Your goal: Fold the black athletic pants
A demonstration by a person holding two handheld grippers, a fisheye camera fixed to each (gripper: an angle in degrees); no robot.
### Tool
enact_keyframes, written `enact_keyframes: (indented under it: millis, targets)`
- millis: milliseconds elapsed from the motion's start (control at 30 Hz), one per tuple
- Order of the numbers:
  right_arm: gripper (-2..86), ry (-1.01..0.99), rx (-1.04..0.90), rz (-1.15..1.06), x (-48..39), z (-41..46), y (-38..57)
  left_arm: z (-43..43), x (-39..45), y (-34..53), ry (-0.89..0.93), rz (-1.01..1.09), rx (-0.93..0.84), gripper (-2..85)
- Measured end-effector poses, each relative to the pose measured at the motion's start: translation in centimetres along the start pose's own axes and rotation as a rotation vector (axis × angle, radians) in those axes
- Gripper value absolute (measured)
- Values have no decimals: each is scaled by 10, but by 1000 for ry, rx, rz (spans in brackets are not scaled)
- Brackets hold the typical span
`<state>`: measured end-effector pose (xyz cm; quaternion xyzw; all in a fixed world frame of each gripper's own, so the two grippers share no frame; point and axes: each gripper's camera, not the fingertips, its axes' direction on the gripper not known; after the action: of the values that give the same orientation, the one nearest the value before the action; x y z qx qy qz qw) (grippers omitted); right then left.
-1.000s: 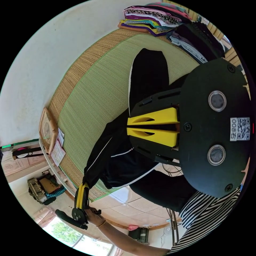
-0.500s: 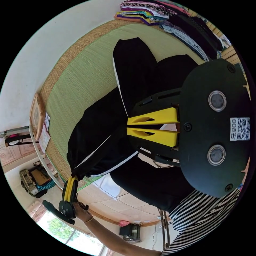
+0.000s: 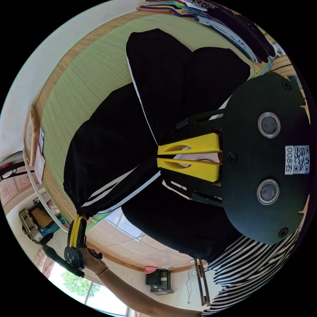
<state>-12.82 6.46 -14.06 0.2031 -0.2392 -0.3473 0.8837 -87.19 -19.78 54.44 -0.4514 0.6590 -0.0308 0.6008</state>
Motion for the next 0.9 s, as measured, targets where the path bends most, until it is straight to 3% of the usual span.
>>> enact_keyframes:
  millis: [900]
  targets:
    - [21,-36,-63,-14,-15,77,64,100,-34,41,19,-9,-46,17]
